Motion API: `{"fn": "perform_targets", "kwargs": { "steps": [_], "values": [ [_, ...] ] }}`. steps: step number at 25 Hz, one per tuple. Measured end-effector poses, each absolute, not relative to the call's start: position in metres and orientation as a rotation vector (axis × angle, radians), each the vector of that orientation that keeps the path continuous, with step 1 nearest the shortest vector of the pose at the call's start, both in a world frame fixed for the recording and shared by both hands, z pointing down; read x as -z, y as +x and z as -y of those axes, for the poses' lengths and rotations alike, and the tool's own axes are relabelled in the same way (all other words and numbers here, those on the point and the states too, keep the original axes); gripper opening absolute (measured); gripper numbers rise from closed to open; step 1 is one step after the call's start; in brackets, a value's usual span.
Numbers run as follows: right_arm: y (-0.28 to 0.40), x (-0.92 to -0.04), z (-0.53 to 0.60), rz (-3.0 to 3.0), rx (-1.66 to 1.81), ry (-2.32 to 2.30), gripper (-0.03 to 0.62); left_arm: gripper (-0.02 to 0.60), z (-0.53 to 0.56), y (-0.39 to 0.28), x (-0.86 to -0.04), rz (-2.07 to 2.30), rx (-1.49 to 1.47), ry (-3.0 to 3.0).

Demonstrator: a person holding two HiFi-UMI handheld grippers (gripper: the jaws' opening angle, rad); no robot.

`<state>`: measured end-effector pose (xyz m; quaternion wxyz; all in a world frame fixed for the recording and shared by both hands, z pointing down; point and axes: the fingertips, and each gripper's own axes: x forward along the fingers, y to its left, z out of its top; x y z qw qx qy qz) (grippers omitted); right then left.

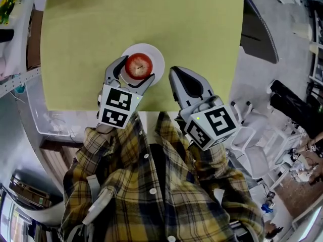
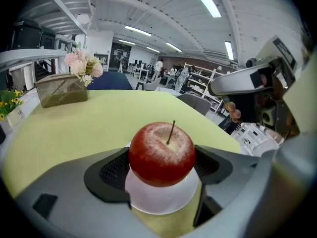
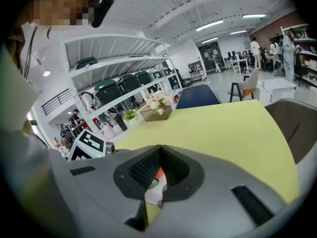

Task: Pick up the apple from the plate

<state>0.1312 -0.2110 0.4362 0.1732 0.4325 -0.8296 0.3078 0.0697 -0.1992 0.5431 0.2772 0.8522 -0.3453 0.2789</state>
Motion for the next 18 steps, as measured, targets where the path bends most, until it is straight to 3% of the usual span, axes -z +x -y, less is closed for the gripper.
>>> {"fn": "perform_targets", "kwargs": {
  "steps": [18],
  "values": [
    [0.123, -0.397, 0.210, 2.407, -0.772, 1.223, -0.003, 0.410, 0.207, 0.063, -0.477, 0.976, -0.689, 2.355]
  ]
}}
